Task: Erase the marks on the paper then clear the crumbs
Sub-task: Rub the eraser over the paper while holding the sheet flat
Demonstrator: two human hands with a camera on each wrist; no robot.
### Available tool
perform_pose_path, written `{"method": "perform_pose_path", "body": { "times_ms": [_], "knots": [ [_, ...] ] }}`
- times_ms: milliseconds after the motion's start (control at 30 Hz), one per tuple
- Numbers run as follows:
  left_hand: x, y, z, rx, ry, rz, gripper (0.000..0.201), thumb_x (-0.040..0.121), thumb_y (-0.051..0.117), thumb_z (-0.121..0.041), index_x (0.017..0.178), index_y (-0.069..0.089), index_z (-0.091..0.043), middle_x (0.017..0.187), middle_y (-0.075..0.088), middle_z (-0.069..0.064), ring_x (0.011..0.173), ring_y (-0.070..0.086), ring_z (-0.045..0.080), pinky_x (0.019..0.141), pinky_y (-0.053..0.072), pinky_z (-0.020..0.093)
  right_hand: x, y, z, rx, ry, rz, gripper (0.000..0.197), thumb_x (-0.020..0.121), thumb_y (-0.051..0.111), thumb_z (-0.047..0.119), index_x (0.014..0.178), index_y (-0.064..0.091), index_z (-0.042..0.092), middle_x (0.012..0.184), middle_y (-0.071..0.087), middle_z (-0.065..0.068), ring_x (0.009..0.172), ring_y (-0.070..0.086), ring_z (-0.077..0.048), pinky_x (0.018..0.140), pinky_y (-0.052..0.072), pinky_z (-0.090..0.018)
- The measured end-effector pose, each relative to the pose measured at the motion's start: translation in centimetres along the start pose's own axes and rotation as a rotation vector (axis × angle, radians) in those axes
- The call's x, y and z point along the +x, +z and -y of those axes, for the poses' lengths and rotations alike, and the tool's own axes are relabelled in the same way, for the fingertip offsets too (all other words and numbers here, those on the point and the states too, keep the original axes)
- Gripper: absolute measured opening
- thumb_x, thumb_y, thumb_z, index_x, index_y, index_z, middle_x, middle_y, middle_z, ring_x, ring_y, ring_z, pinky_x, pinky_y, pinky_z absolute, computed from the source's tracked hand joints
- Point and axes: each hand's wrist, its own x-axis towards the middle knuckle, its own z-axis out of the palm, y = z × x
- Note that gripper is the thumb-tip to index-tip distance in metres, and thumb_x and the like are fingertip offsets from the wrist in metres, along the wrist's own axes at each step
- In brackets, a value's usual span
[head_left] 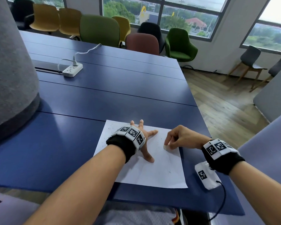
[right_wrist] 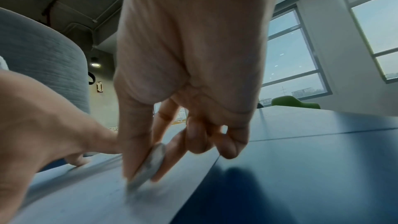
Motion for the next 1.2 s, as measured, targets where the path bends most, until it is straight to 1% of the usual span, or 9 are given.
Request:
{"method": "perform_pose_path", "body": {
  "times_ms": [67, 200, 333, 500, 633, 800, 933, 1067, 1200],
  "knots": [
    [0.0, 0.0, 0.0, 0.004, 0.002, -0.001, 0.130, 0.057, 0.078, -0.076, 0.148, -0.012, -0.058, 0.160, -0.030, 0.009, 0.144, -0.020, 0.051, 0.113, 0.014, 0.071, 0.0, -0.4, 0.0, -0.023, 0.021, 0.010, 0.010, 0.076, 0.074, 0.006, 0.083, 0.077, 0.013, 0.056, 0.056, 0.010, 0.050, 0.045, -0.003, 0.052, 0.034, -0.014],
    [0.1, 0.0, 0.0, 0.008, 0.002, -0.002, 0.130, 0.056, 0.078, -0.077, 0.148, -0.013, -0.059, 0.160, -0.030, 0.008, 0.145, -0.019, 0.051, 0.113, 0.014, 0.071, 0.3, -0.6, -1.0, 0.049, 0.017, -0.211, 0.006, 0.077, 0.078, 0.014, 0.082, 0.075, 0.012, 0.062, 0.062, 0.004, 0.050, 0.049, -0.001, 0.055, 0.037, -0.013],
    [0.0, 0.0, 0.1, 0.011, -0.006, 0.003, 0.130, 0.056, 0.078, -0.076, 0.148, -0.012, -0.059, 0.161, -0.029, 0.009, 0.144, -0.019, 0.051, 0.112, 0.014, 0.072, -0.5, -0.1, -0.7, 0.021, 0.008, -0.006, 0.007, 0.077, 0.075, 0.008, 0.081, 0.076, 0.014, 0.061, 0.059, 0.002, 0.057, 0.047, -0.010, 0.056, 0.035, -0.020],
    [0.0, 0.0, 0.0, 0.012, -0.001, -0.001, 0.130, 0.056, 0.077, -0.077, 0.147, -0.013, -0.059, 0.161, -0.029, 0.009, 0.145, -0.018, 0.051, 0.113, 0.015, 0.070, 0.0, -0.3, -1.1, 0.049, 0.009, -0.233, 0.006, 0.077, 0.076, 0.012, 0.080, 0.076, 0.018, 0.059, 0.062, 0.007, 0.049, 0.048, -0.001, 0.057, 0.039, -0.017],
    [-0.1, -0.1, -0.1, 0.022, -0.007, -0.001, 0.130, 0.057, 0.077, -0.076, 0.148, -0.013, -0.058, 0.161, -0.029, 0.010, 0.145, -0.018, 0.051, 0.113, 0.014, 0.071, -1.2, 0.5, 0.4, -0.068, -0.057, 0.041, 0.014, 0.077, 0.071, 0.008, 0.084, 0.076, 0.018, 0.060, 0.062, 0.009, 0.051, 0.047, -0.002, 0.053, 0.037, -0.012],
    [-0.1, -0.1, -0.1, 0.016, -0.002, 0.001, 0.130, 0.057, 0.078, -0.076, 0.148, -0.012, -0.058, 0.161, -0.028, 0.009, 0.145, -0.018, 0.051, 0.113, 0.014, 0.071, -0.6, 0.1, -0.2, -0.068, -0.064, -0.111, 0.013, 0.076, 0.073, 0.013, 0.079, 0.077, 0.025, 0.064, 0.060, 0.006, 0.051, 0.043, -0.002, 0.055, 0.037, -0.017],
    [-0.1, 0.0, -0.1, 0.010, -0.004, -0.001, 0.130, 0.057, 0.078, -0.076, 0.148, -0.013, -0.057, 0.160, -0.030, 0.010, 0.145, -0.019, 0.050, 0.113, 0.013, 0.071, -1.6, 0.8, 0.8, -0.159, -0.113, 0.067, 0.012, 0.075, 0.074, 0.015, 0.082, 0.076, 0.024, 0.069, 0.065, 0.006, 0.059, 0.049, -0.003, 0.058, 0.041, -0.017],
    [0.0, 0.0, 0.0, 0.015, 0.001, -0.004, 0.130, 0.057, 0.077, -0.077, 0.148, -0.013, -0.057, 0.161, -0.029, 0.009, 0.145, -0.018, 0.050, 0.113, 0.012, 0.071, -1.5, 0.9, 0.8, -0.197, -0.112, -0.058, 0.008, 0.076, 0.076, 0.022, 0.083, 0.074, 0.021, 0.074, 0.069, 0.006, 0.058, 0.050, -0.001, 0.061, 0.044, -0.017],
    [-0.1, -0.1, -0.1, 0.008, -0.003, 0.002, 0.130, 0.056, 0.078, -0.077, 0.148, -0.013, -0.058, 0.160, -0.030, 0.009, 0.145, -0.019, 0.050, 0.113, 0.012, 0.072, -2.9, 1.8, 1.2, -0.219, -0.125, 0.102, 0.002, 0.079, 0.074, 0.017, 0.078, 0.074, 0.019, 0.067, 0.066, 0.012, 0.056, 0.049, 0.001, 0.058, 0.039, -0.011]
  ]
}}
